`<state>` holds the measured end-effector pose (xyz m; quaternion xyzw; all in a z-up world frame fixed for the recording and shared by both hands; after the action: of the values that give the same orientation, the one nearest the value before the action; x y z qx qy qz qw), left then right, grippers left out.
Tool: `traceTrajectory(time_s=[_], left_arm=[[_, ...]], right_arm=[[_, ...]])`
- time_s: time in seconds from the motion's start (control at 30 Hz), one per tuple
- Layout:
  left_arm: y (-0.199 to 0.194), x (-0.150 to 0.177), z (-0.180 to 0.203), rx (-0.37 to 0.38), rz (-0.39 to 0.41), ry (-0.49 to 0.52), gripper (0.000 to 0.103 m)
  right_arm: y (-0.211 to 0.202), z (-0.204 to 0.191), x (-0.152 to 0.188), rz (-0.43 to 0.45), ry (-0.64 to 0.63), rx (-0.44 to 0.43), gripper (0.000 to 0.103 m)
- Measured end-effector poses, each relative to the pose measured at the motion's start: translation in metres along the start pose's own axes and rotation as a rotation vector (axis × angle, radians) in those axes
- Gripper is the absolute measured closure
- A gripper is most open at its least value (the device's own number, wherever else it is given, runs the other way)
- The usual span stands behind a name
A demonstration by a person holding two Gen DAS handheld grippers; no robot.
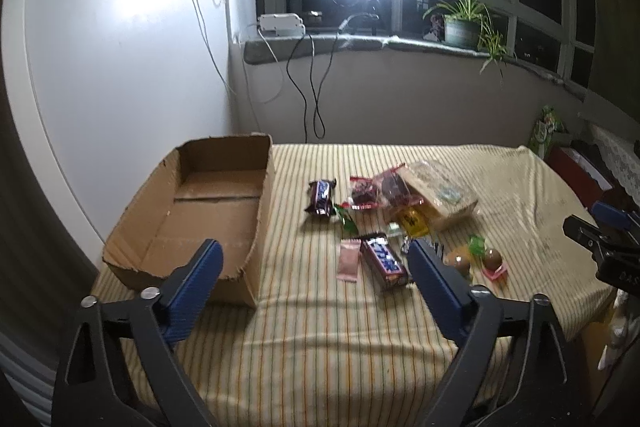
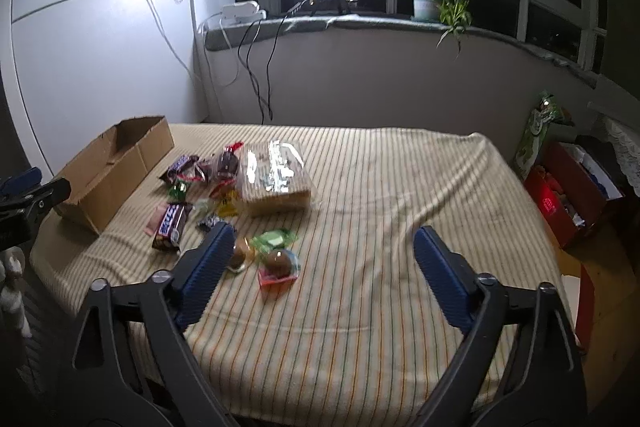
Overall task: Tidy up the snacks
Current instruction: 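Move the right tool to the brown chocolate egg while the left tool reaches the Snickers bar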
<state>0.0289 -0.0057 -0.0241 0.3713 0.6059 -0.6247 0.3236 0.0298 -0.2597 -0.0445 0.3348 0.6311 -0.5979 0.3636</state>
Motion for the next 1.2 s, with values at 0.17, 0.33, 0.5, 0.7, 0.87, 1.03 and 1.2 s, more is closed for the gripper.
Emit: traceTrajectory(time_s=[0.17, 0.33, 0.5, 0.7, 0.87, 1.03, 1.2], left_arm=[[0.008, 0.007, 0.005, 0.036, -0.043, 0.006, 0.026], [0.022, 0.011, 0.017, 0.101, -0.094, 0.006, 0.039], [0.04, 0.017, 0.033, 0.148, -0.15, 0.011, 0.048], [0.063, 0.021, 0.046, 0.186, -0.216, -0.007, 0.05], [0.081, 0.019, 0.053, 0.198, -0.244, -0.005, 0.058], [0.101, 0.023, 0.056, 0.195, -0.291, -0.015, 0.062], [0.114, 0.028, 0.056, 0.183, -0.325, -0.016, 0.062]], right_arm=[[0.013, 0.001, 0.01, -0.059, 0.006, -0.046, 0.027], [0.03, -0.003, 0.018, -0.116, 0.005, -0.101, 0.038], [0.049, -0.013, 0.026, -0.172, -0.011, -0.157, 0.044], [0.075, -0.022, 0.032, -0.24, -0.02, -0.222, 0.06], [0.088, -0.025, 0.033, -0.271, -0.028, -0.245, 0.068], [0.1, -0.026, 0.034, -0.294, -0.022, -0.259, 0.069], [0.104, -0.026, 0.036, -0.308, -0.021, -0.263, 0.069]])
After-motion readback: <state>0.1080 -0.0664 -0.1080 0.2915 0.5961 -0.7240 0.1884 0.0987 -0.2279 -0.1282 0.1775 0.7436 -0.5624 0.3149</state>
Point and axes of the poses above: each gripper's, at about its wrist camera, not at the fingertips, and y roughly the way its jaws point, z to its right, x to its underside, the point moved 3 cm from there along y, roughly the way its jaws point, and after that the axes turned 4 degrees about z, right-handed, at the moved point
